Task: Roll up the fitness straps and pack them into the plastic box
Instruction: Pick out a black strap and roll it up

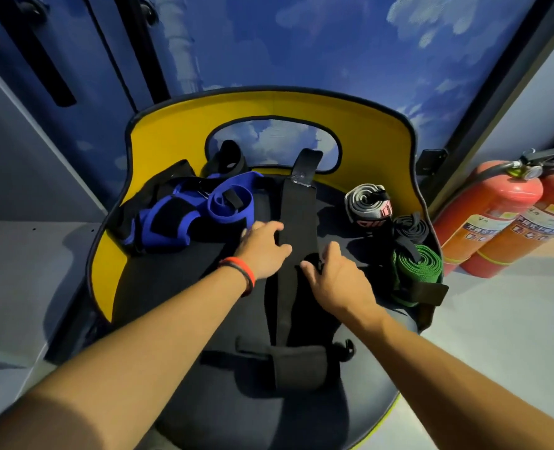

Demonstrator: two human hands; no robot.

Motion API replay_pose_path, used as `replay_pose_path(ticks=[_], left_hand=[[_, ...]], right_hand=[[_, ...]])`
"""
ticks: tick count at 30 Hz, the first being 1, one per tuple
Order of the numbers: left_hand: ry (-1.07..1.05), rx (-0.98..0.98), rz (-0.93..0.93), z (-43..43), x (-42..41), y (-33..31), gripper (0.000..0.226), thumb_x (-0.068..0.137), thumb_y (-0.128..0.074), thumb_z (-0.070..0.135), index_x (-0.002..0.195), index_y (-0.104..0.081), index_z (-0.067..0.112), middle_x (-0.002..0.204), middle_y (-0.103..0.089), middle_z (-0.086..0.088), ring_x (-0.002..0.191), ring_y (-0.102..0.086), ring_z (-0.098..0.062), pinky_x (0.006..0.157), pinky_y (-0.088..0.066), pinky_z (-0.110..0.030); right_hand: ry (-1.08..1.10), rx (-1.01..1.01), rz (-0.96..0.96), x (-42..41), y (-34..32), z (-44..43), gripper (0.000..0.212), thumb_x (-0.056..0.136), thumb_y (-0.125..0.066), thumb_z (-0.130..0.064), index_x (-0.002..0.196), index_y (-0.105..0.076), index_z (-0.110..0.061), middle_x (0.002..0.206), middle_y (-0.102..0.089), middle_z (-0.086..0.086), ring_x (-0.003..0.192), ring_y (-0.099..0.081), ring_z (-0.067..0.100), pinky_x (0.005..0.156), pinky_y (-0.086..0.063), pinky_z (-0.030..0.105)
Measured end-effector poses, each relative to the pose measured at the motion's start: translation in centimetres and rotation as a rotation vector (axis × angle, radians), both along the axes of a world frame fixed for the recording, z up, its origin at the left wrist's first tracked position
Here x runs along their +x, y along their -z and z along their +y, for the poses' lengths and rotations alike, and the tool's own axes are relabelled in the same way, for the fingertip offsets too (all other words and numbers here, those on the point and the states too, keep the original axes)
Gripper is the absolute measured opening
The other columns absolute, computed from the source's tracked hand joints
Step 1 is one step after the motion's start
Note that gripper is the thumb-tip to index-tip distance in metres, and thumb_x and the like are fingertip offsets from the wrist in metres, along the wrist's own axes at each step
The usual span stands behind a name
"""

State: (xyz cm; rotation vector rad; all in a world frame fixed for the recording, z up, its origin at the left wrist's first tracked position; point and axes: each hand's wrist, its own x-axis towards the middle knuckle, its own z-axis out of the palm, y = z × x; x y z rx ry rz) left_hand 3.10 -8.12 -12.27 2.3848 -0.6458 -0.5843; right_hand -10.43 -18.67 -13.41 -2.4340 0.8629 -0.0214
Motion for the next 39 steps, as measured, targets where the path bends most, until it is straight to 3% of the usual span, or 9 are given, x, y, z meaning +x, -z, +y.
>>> replay_pose_path(ticks=[6,14,16,20,23,26,32,36,39], left_hand=[[0.101,0.04,0.173,5.2,-6.0,-1.2,0.064,0.092,-0.071,0.032,0.149,-0.042,0.034,0.136,-0.048,0.0,0.107,-0.054,-0.017,0.084,-0.042,-0.024],[0.034,-0.031,0.246,7.1,-9.9,-1.9,0.053,0.095,-0.067,0.019,0.142,-0.047,0.031,0.09,-0.054,0.004,0.069,-0.055,-0.013,0.063,-0.049,-0.022],[-0.005,-0.047,0.293,7.6,-10.8,-2.1,0.056,0.096,-0.064,0.014,0.147,-0.044,0.029,0.087,-0.053,0.005,0.07,-0.055,-0.016,0.063,-0.049,-0.023],[-0.053,-0.062,0.309,8.4,-12.5,-2.2,0.051,0.095,-0.066,0.013,0.142,-0.054,0.027,0.128,-0.054,-0.003,0.075,-0.058,-0.012,0.056,-0.049,-0.017],[-0.048,-0.051,0.321,9.3,-13.7,-2.4,0.046,0.092,-0.07,0.017,0.137,-0.057,0.023,0.131,-0.056,-0.006,0.094,-0.062,-0.014,0.077,-0.054,-0.027],[-0.103,-0.071,0.432,10.2,-14.9,-2.2,0.05,0.089,-0.073,0.013,0.133,-0.052,0.025,0.121,-0.06,-0.01,0.095,-0.062,-0.022,0.088,-0.061,-0.045],[-0.223,-0.127,0.352,10.9,-16.8,-0.7,0.041,0.09,-0.071,0.015,0.126,-0.054,0.023,0.116,-0.062,-0.001,0.089,-0.065,-0.019,0.067,-0.056,-0.032],[-0.25,-0.146,0.231,11.2,-18.3,0.2,0.034,0.088,-0.069,0.007,0.117,-0.067,0.026,0.119,-0.055,0.004,0.09,-0.06,-0.009,0.061,-0.045,-0.017],[-0.181,-0.14,0.219,11.6,-19.0,0.5,0.033,0.086,-0.07,0.004,0.107,-0.069,0.029,0.117,-0.05,0.005,0.095,-0.06,-0.007,0.068,-0.053,-0.02]], right_hand=[[-0.09,0.215,0.137,-3.9,-1.8,0.5,0.059,0.091,-0.069,-0.052,0.131,-0.041,-0.019,0.107,-0.057,0.002,0.1,-0.064,0.027,0.08,-0.05,0.035],[-0.094,0.153,0.208,-8.0,-1.8,2.1,0.039,0.098,-0.058,-0.052,0.111,-0.059,-0.015,0.116,-0.068,0.01,0.108,-0.062,0.031,0.086,-0.049,0.037],[-0.09,0.219,0.213,-9.1,-2.0,2.7,0.045,0.102,-0.048,-0.053,0.106,-0.062,-0.01,0.103,-0.072,0.014,0.094,-0.069,0.034,0.083,-0.056,0.041],[-0.002,0.506,0.105,-12.1,-1.8,4.1,0.038,0.106,-0.045,-0.043,0.101,-0.062,-0.009,0.081,-0.068,0.012,0.07,-0.074,0.034,0.074,-0.063,0.047],[-0.006,0.566,-0.008,-14.4,-1.1,4.9,0.022,0.105,-0.053,-0.028,0.101,-0.066,-0.011,0.082,-0.065,0.01,0.066,-0.07,0.026,0.071,-0.062,0.043],[-0.058,0.605,-0.066,-16.1,-0.7,5.7,0.017,0.103,-0.057,-0.022,0.098,-0.07,-0.012,0.084,-0.066,0.01,0.068,-0.067,0.019,0.07,-0.06,0.037],[-0.101,0.686,-0.177,-17.8,-0.7,7.0,0.012,0.099,-0.063,-0.026,0.105,-0.073,-0.023,0.112,-0.055,0.006,0.092,-0.069,0.021,0.084,-0.062,0.038],[-0.215,0.524,-0.14,-18.8,-0.2,7.6,0.057,0.075,-0.071,-0.033,0.131,-0.064,-0.028,0.123,-0.056,-0.005,0.111,-0.06,0.011,0.103,-0.051,0.031],[-0.323,0.302,-0.132,-19.1,0.5,7.3,0.062,0.077,-0.078,-0.025,0.136,-0.058,-0.026,0.122,-0.055,-0.006,0.107,-0.059,0.013,0.098,-0.054,0.033]])
